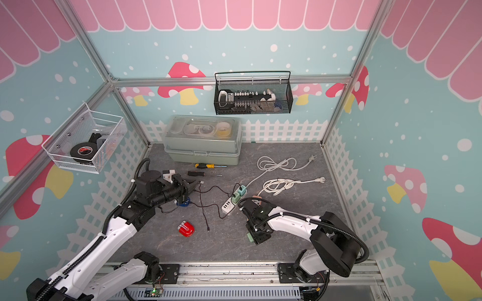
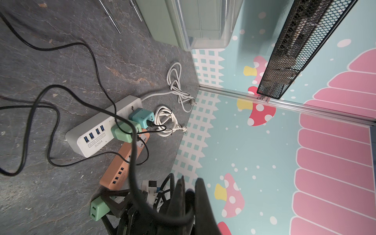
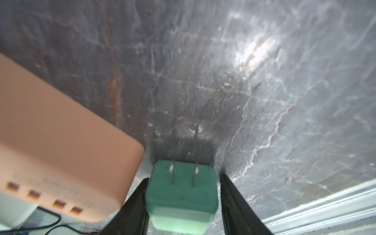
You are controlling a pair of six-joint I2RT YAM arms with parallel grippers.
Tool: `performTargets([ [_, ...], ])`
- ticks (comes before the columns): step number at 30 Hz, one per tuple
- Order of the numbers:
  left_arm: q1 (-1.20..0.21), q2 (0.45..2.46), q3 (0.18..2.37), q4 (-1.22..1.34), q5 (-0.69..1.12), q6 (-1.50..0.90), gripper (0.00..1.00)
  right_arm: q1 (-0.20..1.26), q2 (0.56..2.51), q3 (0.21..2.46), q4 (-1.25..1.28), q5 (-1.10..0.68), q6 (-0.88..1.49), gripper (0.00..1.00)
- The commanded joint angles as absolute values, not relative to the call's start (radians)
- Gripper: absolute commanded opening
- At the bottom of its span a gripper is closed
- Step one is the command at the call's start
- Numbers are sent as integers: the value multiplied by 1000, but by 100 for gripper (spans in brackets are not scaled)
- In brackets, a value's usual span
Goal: Charge the electric shaver
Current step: Pick up the plug from the center of the board.
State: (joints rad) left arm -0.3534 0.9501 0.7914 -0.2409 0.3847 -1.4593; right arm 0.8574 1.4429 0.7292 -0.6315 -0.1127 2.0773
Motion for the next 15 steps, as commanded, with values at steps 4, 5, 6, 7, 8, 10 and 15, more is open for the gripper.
performTargets([
  [4,-345,943,805,-255,370,-1458,0,855,1497,723,-624,-109,2428,54],
  [5,-345,942,805,-255,370,-1457,0,856,1501,720,-622,-110,2425,54],
  [6,-345,940,804,-257,368,-1457,0,856,1503,719,-620,-109,2422,53],
  [7,-345,938,804,-260,366,-1458,0,856,1505,717,-620,-111,2421,50],
  [8,-343,937,804,-262,367,-1458,0,855,1504,716,-616,-116,2418,46],
  [10,-339,937,804,-264,366,-1462,0,856,1500,718,-615,-114,2407,34],
  [15,-330,940,817,-277,364,-1465,0,854,1414,748,-638,-97,2357,7],
])
